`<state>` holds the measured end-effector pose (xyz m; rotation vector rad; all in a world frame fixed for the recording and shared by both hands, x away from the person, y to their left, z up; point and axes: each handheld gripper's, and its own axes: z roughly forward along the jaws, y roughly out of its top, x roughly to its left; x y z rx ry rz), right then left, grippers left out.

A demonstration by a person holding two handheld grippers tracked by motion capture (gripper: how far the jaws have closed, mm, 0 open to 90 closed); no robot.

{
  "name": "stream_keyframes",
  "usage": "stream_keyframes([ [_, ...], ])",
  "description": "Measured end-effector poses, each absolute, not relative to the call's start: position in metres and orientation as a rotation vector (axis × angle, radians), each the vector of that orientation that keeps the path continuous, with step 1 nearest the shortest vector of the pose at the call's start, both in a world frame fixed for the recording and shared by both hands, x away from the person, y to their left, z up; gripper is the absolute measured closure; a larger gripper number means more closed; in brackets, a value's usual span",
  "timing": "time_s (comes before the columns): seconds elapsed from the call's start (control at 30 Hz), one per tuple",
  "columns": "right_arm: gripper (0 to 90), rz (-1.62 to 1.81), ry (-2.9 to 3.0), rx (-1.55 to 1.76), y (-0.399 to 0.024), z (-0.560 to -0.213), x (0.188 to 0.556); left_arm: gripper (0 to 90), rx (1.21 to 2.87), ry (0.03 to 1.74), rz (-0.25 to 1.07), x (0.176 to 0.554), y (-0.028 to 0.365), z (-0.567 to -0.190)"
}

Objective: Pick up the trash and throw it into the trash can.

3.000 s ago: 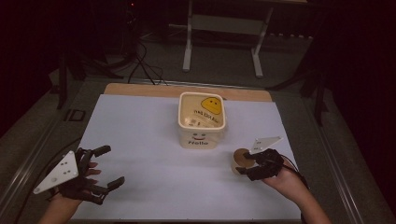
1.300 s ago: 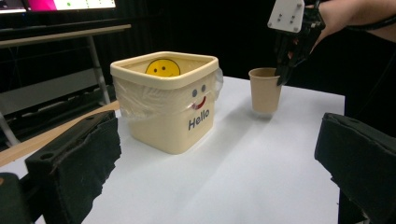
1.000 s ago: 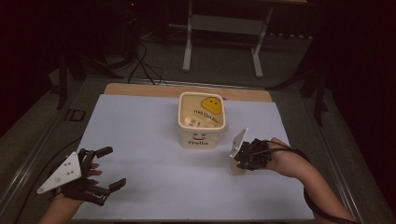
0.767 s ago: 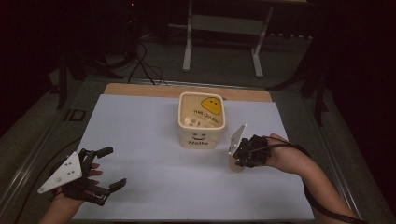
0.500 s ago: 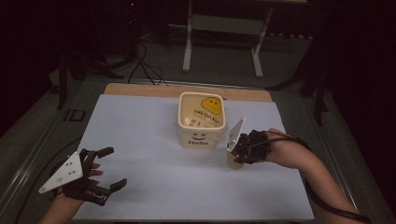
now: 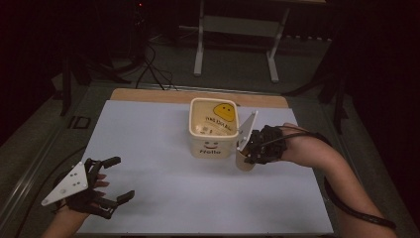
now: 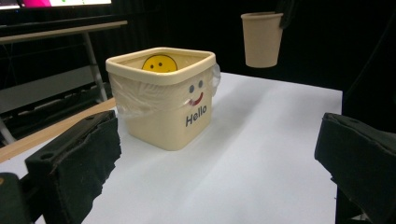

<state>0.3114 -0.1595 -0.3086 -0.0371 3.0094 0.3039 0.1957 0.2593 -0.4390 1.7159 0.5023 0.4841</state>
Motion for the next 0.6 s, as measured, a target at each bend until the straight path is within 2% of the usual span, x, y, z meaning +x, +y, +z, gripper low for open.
stream_keyframes([
  [0.6, 88.1, 0.307, 2.965, -0.128, -0.138, -0.268, 0.329, 1.2, 1.72, 0.506, 0.474, 0.196, 0.259, -0.441],
])
